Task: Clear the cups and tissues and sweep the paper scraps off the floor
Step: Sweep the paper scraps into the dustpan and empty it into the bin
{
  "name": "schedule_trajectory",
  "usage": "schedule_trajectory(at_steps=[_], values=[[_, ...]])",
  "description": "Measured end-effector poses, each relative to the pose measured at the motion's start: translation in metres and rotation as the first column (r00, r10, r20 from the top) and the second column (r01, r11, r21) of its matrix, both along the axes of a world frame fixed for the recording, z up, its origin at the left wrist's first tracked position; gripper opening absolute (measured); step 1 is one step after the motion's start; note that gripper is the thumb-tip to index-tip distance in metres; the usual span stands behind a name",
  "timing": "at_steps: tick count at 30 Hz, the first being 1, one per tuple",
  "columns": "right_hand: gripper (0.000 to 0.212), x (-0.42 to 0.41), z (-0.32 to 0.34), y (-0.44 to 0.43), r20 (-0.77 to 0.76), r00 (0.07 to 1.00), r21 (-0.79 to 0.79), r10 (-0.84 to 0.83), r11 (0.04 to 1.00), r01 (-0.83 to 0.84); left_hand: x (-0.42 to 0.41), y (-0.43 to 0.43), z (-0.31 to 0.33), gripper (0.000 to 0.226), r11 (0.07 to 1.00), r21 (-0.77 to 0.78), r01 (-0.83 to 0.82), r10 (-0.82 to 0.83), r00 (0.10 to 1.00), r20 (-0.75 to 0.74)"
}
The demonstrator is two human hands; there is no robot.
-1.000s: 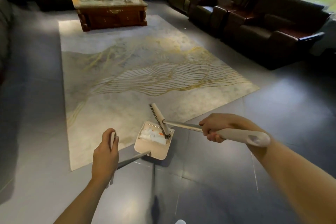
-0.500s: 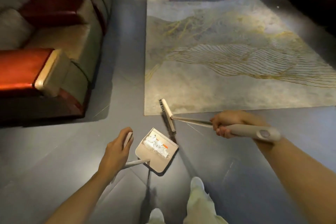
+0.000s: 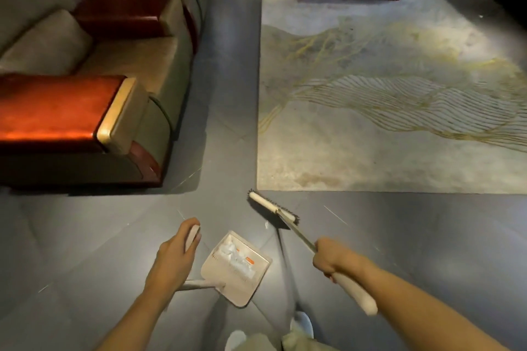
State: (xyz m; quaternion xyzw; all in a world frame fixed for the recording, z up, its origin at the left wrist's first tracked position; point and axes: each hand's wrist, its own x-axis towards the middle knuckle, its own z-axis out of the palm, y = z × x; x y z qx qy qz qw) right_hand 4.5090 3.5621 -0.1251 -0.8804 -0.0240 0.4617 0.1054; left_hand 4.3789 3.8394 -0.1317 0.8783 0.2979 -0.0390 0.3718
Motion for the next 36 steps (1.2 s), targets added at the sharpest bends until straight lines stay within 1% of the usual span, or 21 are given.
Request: schedule_trajectory(at_steps=[2,6,8,10,12,15,18,20,23,26,27,28,30,31,33,36], values=[[0.011,-0.002,-0.011,0.015,-0.032,0.999,-0.04,0.013,0.999,-0.014,0.018,0.015,-0.006,0.031,1.0,0.007,0.011,-0.011,1.0,-0.003],[0.029,-0.007,-0.026,0.052,-0.197,0.972,-0.007,-0.13,0.991,0.131,0.057,0.045,-0.014,0.029,0.999,0.023,0.044,-0.044,0.999,0.01],[0.032,-0.014,-0.021,0.067,-0.264,0.948,0.015,-0.178,0.982,0.189,0.069,0.05,-0.015,0.025,0.995,0.005,0.097,-0.097,0.995,0.026],[0.032,-0.021,-0.01,0.072,-0.343,0.906,0.058,-0.25,0.956,0.286,0.079,0.051,-0.015,0.019,0.985,-0.001,0.17,-0.17,0.985,0.039],[0.032,-0.022,0.004,0.068,-0.42,0.843,0.106,-0.336,0.904,0.414,0.087,0.049,-0.013,0.014,0.969,0.0,0.245,-0.245,0.968,0.047],[0.034,-0.02,0.027,0.049,-0.465,0.79,0.121,-0.4,0.855,0.504,0.096,0.04,-0.009,0.012,0.93,0.008,0.368,-0.367,0.928,0.058],[0.04,-0.022,0.05,0.024,-0.454,0.797,0.15,-0.399,0.847,0.51,0.107,0.024,0.001,0.023,0.892,0.032,0.452,-0.453,0.886,0.104],[0.043,-0.023,0.063,-0.001,-0.456,0.745,0.151,-0.487,0.782,0.604,0.121,0.006,0.012,0.022,0.866,0.053,0.498,-0.5,0.853,0.148],[0.042,-0.019,0.082,-0.051,-0.438,0.707,0.198,-0.556,0.707,0.679,0.15,-0.036,0.028,0.014,0.824,0.08,0.561,-0.564,0.797,0.215],[0.022,-0.013,0.101,-0.111,-0.391,0.706,0.255,-0.591,0.667,0.7,0.18,-0.095,0.045,0.013,0.777,0.104,0.621,-0.621,0.73,0.286],[0.02,-0.011,0.108,-0.133,-0.367,0.705,0.27,-0.607,0.655,0.705,0.19,-0.118,0.049,0.011,0.764,0.112,0.635,-0.635,0.71,0.305],[0.025,-0.009,0.114,-0.157,-0.346,0.698,0.282,-0.627,0.64,0.715,0.2,-0.142,0.052,0.01,0.752,0.122,0.648,-0.648,0.692,0.318],[0.045,-0.003,0.125,-0.208,-0.31,0.665,0.294,-0.68,0.596,0.747,0.219,-0.192,0.057,0.01,0.731,0.147,0.666,-0.67,0.662,0.335],[0.05,0.001,0.13,-0.236,-0.291,0.649,0.304,-0.702,0.576,0.759,0.229,-0.22,0.06,0.01,0.725,0.158,0.671,-0.677,0.649,0.348],[0.051,0.009,0.14,-0.295,-0.249,0.627,0.324,-0.738,0.547,0.772,0.25,-0.28,0.067,0.011,0.721,0.173,0.671,-0.677,0.629,0.382],[0.047,0.016,0.154,-0.381,-0.2,0.571,0.359,-0.796,0.483,0.799,0.281,-0.376,0.08,0.011,0.727,0.187,0.661,-0.663,0.606,0.438]])
